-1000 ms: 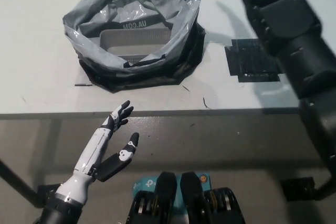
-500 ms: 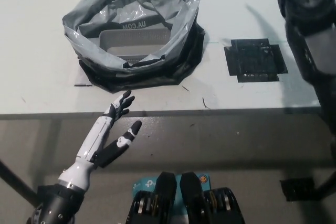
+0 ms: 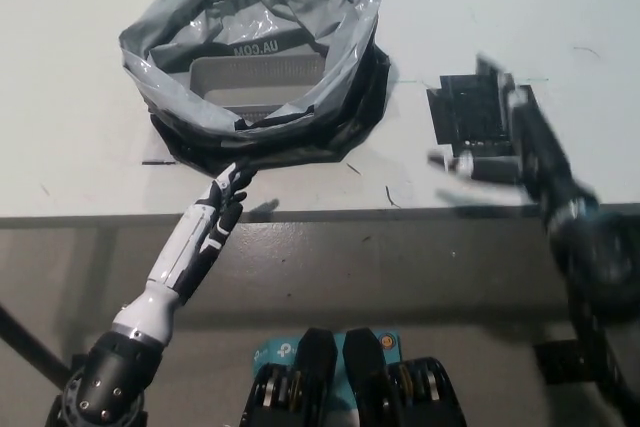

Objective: Use the right hand to pick up a small rectangular container and put it into a plastic bag and lift the bag

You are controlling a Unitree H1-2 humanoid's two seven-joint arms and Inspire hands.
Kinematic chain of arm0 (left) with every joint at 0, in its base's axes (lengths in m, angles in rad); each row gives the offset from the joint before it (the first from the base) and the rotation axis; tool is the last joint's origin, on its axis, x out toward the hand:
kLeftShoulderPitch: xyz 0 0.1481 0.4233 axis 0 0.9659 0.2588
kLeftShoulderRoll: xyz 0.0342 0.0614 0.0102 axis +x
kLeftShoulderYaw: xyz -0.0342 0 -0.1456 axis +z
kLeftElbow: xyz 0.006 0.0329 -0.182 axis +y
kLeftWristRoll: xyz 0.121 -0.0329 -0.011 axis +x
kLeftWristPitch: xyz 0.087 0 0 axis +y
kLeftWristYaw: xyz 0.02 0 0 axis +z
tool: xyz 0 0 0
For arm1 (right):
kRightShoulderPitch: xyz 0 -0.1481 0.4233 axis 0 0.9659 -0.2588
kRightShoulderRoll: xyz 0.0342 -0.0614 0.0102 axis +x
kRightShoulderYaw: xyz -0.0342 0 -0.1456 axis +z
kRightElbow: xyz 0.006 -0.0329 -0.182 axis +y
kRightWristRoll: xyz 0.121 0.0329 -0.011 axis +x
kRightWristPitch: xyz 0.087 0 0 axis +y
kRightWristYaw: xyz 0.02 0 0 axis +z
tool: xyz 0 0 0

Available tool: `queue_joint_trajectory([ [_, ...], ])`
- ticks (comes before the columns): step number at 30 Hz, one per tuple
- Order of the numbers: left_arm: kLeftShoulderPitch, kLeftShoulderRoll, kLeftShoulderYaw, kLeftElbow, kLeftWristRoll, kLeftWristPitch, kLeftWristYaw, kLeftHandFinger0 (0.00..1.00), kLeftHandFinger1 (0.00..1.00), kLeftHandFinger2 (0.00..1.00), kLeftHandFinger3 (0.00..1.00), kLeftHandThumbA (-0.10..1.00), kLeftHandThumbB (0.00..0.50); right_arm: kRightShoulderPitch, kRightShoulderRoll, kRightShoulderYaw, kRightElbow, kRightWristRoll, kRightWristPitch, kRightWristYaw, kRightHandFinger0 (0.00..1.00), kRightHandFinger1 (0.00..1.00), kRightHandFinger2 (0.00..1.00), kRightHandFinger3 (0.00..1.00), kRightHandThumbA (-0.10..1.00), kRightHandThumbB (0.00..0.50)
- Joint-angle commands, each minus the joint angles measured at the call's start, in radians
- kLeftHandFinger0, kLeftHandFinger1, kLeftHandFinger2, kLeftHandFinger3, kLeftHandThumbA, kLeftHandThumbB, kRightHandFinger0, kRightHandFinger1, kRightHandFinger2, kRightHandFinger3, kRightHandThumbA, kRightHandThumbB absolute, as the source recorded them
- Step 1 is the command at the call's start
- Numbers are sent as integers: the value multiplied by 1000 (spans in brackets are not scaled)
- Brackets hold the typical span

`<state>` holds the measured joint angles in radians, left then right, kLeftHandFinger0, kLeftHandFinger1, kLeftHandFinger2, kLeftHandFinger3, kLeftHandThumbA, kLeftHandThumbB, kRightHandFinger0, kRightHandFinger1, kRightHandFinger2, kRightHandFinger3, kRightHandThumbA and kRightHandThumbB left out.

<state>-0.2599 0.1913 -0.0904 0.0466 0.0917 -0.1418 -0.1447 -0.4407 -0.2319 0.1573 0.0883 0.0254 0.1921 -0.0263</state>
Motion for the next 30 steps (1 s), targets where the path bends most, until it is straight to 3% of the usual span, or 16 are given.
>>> queue_joint_trajectory([
  [1, -94, 24, 48, -23, -65, -59, -6, 1000, 1000, 1000, 1000, 1000, 238, 170, 13, -11, -331, -222, -459, -105, 1000, 1000, 1000, 1000, 1000, 250],
  [7, 27, 30, 37, -82, -64, -54, -20, 1000, 1000, 1000, 1000, 1000, 296, 247, 22, 44, -169, -203, -435, -52, 1000, 1000, 1000, 1000, 1000, 301],
  [12, 181, 20, 18, -110, -70, -71, -24, 1000, 1000, 1000, 1000, 1000, 317, 382, 33, 73, -175, -204, -452, -35, 1000, 1000, 1000, 1000, 1000, 273],
  [17, 286, 12, 11, -121, -57, -75, -12, 1000, 1000, 1000, 1000, 1000, 287, 473, 44, 102, -141, -232, -509, -41, 1000, 1000, 1000, 1000, 1000, 293],
  [21, 319, 8, 18, -111, -62, -92, -5, 1000, 1000, 1000, 1000, 1000, 257, 500, 52, 108, -111, -251, -544, -53, 1000, 1000, 1000, 1000, 1000, 265],
  [25, 336, 9, 19, -109, -58, -93, -4, 1000, 1000, 1000, 1000, 1000, 234, 512, 63, 102, -85, -255, -574, -58, 1000, 1000, 1000, 1000, 1000, 271],
  [28, 342, 8, 17, -104, -61, -94, -6, 1000, 1000, 1000, 1000, 1000, 244, 524, 67, 95, -92, -259, -570, -54, 1000, 1000, 1000, 1000, 1000, 280],
  [30, 335, 5, 17, -99, -53, -93, -1, 1000, 1000, 1000, 1000, 1000, 255, 519, 68, 87, -88, -249, -581, -46, 1000, 1000, 1000, 1000, 1000, 257],
])
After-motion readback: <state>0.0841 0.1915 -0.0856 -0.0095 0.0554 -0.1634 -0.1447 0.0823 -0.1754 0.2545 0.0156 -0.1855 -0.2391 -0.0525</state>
